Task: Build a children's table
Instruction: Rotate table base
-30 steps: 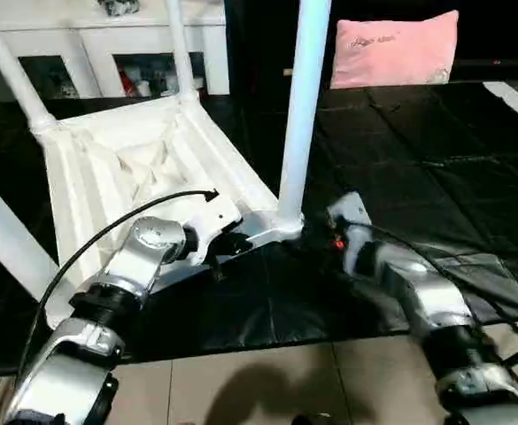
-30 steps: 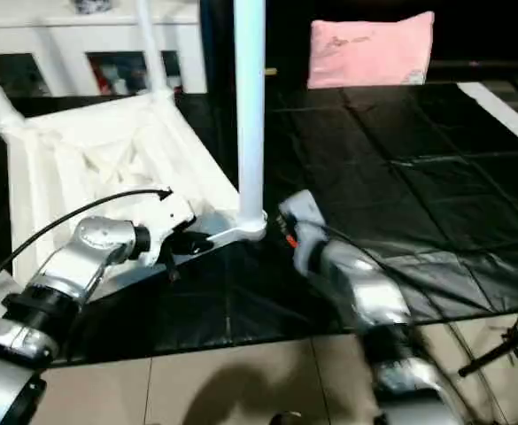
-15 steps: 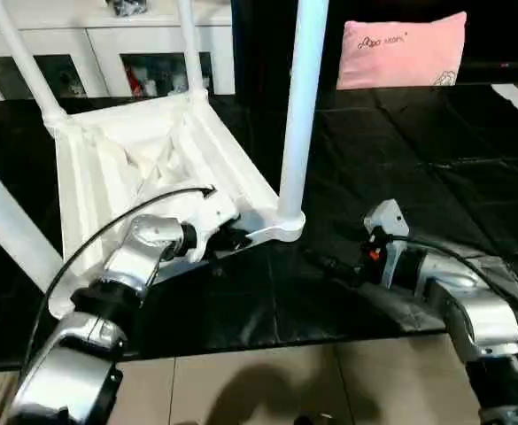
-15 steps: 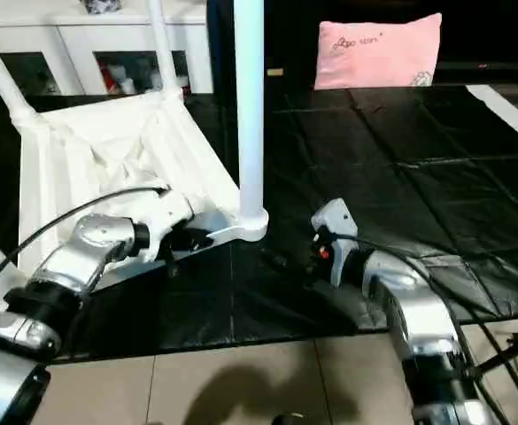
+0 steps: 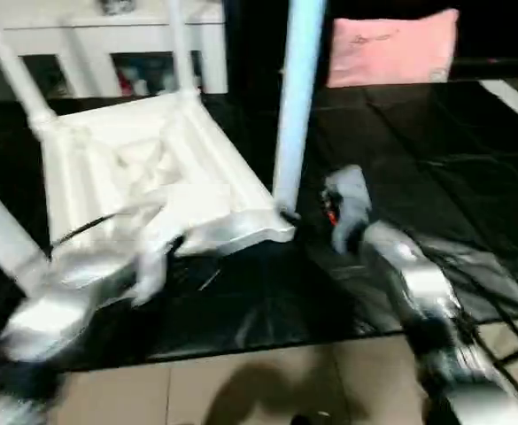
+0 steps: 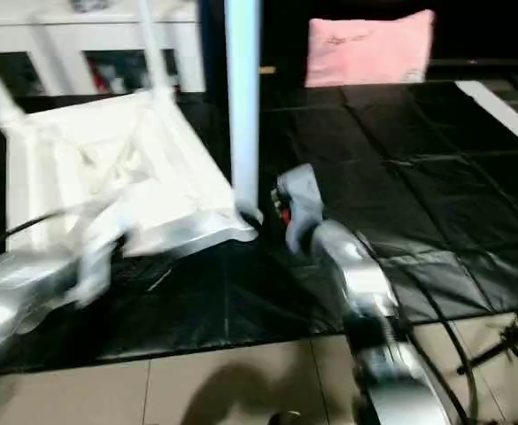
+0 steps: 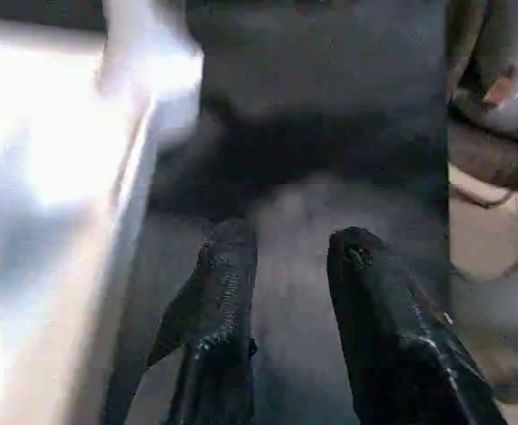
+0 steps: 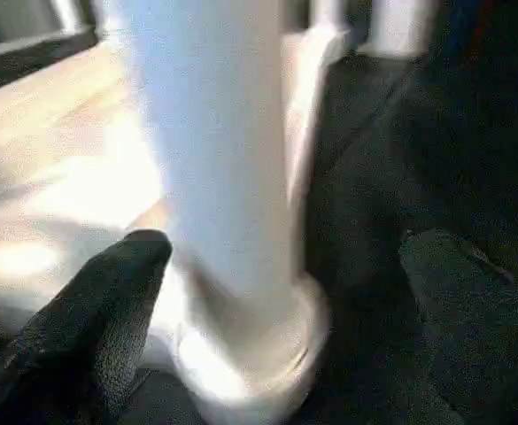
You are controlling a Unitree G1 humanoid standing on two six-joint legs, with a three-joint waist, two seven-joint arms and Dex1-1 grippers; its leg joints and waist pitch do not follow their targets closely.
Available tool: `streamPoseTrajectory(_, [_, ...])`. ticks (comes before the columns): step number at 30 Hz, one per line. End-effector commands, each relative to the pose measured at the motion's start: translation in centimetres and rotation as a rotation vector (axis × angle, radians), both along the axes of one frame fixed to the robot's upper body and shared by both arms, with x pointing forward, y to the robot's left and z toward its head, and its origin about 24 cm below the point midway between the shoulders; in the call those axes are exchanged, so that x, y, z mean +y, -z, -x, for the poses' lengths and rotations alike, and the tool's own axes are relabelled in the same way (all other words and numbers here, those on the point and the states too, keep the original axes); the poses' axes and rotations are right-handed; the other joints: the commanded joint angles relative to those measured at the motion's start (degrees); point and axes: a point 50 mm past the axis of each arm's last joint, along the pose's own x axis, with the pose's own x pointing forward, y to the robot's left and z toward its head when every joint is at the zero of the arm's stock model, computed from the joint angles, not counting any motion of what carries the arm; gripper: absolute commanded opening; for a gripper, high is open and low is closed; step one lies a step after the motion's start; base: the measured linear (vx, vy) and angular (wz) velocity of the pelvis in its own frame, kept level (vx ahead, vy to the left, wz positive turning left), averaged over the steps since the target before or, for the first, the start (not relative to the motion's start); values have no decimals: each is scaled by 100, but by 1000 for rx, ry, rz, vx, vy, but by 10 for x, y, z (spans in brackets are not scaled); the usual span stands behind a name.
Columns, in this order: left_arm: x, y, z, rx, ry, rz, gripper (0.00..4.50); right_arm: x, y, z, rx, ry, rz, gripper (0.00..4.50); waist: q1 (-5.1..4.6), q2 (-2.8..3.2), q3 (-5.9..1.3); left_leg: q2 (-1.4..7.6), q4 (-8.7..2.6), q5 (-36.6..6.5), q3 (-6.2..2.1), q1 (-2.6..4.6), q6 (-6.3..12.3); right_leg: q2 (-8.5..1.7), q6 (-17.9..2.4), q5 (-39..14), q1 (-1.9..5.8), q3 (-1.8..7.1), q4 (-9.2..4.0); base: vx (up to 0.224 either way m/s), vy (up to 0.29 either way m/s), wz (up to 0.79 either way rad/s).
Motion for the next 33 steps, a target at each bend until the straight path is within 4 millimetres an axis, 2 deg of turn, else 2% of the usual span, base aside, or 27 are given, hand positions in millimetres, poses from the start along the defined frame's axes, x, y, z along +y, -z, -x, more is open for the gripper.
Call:
streamPoseTrajectory(1, [3,-7,5,12,18,9,185,-3,1,-5,-2,59,5,450,-2,93,-367,64,-383,-613,71,-51,275,-337,-1070,-1523,380,355,-382,0,0,0])
streamPoseTrajectory(2, [5,-6,7,23,17,6,195,-3,1,-7,-2,73,5,450,23,97,-358,70,-388,-656,83,-12,278,-318,-1089,-1485,351,354,-388,0,0,0])
streamPoseTrajectory(4, [15,-2,16,55,15,-22,220,-10,0,-15,0,169,19,450,37,105,-365,72,-402,-642,69,-41,233,-321,-1132,-1391,383,358,-347,0,0,0])
streamPoseTrajectory(6, [23,1,22,74,15,-57,231,-17,0,-21,11,256,31,450,36,104,-360,59,-407,-743,67,-25,159,-320,-1093,-1455,372,375,-345,0,0,0])
streamPoseTrajectory(7, [33,2,30,107,24,-98,240,-24,-1,-26,2,334,53,450,55,135,-354,50,-401,-813,82,13,135,-311,-1072,-1481,344,385,-362,0,0,0])
streamPoseTrajectory(8, [36,3,33,121,29,-108,253,-26,-1,-27,0,348,56,450,52,128,-363,55,-399,-827,77,11,111,-321,-1102,-1452,340,393,-341,0,0,0])
streamPoseTrajectory(9, [43,3,43,162,41,-133,264,-29,-3,-30,-8,385,62,450,39,132,-354,44,-409,-855,70,-33,99,-311,-1085,-1469,370,393,-330,0,0,0])
streamPoseTrajectory(10, [45,2,45,173,44,-138,270,-30,-3,-31,-11,392,63,450,44,139,-354,43,-395,-932,85,1,99,-306,-1084,-1473,335,399,-334,0,0,0])
streamPoseTrajectory(11, [48,2,51,197,49,-147,274,-30,-3,-32,-12,395,61,450,49,154,-355,44,-399,-943,81,-6,99,-309,-1104,-1455,346,400,-322,0,0,0])
streamPoseTrajectory(13, [56,3,65,254,61,-169,283,-31,-3,-32,-14,394,55,450,43,149,-348,45,-400,-951,76,-50,132,-312,-1135,-1360,374,405,-308,0,0,0])
streamPoseTrajectory(15, [67,3,76,291,51,-196,308,-28,-4,-31,-32,351,47,450,30,144,-353,37,-388,-855,79,-58,219,-294,-1163,-1203,380,405,-287,0,0,0])
streamPoseTrajectory(16, [76,1,78,296,20,-214,315,-26,-4,-29,-55,320,58,450,27,120,-345,36,-387,-856,87,-53,259,-283,-1174,-1221,372,405,-300,0,0,0])
streamPoseTrajectory(17, [83,0,79,297,-3,-226,320,-25,-4,-28,-70,301,66,450,32,127,-344,34,-384,-861,83,-61,274,-293,-1181,-1234,378,407,-297,0,0,0])
streamPoseTrajectory(18, [94,-3,77,274,-60,-250,340,-24,-3,-25,-86,277,79,450,21,96,-335,33,-390,-894,85,-66,294,-284,-1143,-1328,381,404,-318,0,0,0])
streamPoseTrajectory(19, [98,-4,76,260,-87,-256,340,-23,-3,-24,-87,261,69,450,26,98,-327,22,-386,-925,85,-57,319,-281,-1107,-1441,376,403,-333,0,0,0])
streamPoseTrajectory(20, [106,-9,72,229,-135,-257,352,-22,-2,-21,-82,226,48,450,15,64,-317,15,-386,-971,90,-60,338,-273,-1069,-1536,376,403,-352,0,0,0])
streamPoseTrajectory(22, [117,-21,59,135,-241,-228,371,-19,0,-14,-92,177,21,450,39,59,-314,29,-400,-1023,74,-36,362,-287,-949,-1818,372,408,-377,0,0,0])
streamPoseTrajectory(23, [117,-21,59,135,-241,-228,377,-19,0,-14,-92,177,21,450,41,64,-314,25,-395,-1010,81,-24,353,-282,-933,-1825,363,409,-382,0,0,0])
streamPoseTrajectory(25, [123,-37,47,31,-331,-168,387,-14,2,-4,-97,88,13,450,28,54,-321,37,-409,-937,60,-57,325,-287,-972,-1744,392,404,-349,0,0,0])
streamPoseTrajectory(26, [124,-41,42,-2,-360,-145,398,-11,2,0,-95,54,6,450,54,49,-325,35,-395,-942,76,-14,347,-284,-962,-1682,365,419,-362,0,0,0])
streamPoseTrajectory(28, [125,-48,36,-42,-398,-95,414,-7,4,7,-85,11,3,450,46,56,-334,31,-402,-844,58,-57,348,-285,-988,-1562,413,422,-335,0,0,0])
streamPoseTrajectory(29, [124,-48,34,-51,-403,-84,414,-7,5,8,-88,8,12,450,44,47,-348,41,-398,-837,54,-37,336,-286,-987,-1534,387,424,-326,0,0,0])
streamPoseTrajectory(30, [123,-49,32,-64,-411,-69,417,-6,6,10,-92,2,24,450,28,35,-344,28,-407,-795,46,-75,324,-293,-975,-1542,418,423,-326,0,0,0])
streamPoseTrajectory(31, [114,-51,26,-91,-400,-13,443,-3,9,14,-73,-11,37,450,22,33,-345,32,-404,-816,51,-61,316,-297,-978,-1577,400,431,-329,0,0,0])
streamPoseTrajectory(32, [106,-52,22,-102,-387,26,443,-1,12,15,-56,-19,53,450,15,80,-328,26,-398,-889,67,-31,273,-285,-991,-1684,378,432,-362,0,0,0])
streamPoseTrajectory(33, [89,-52,17,-106,-339,98,443,3,17,17,-31,-28,88,450,26,83,-347,27,-383,-917,74,-12,233,-294,-1052,-1677,366,439,-360,0,0,0])
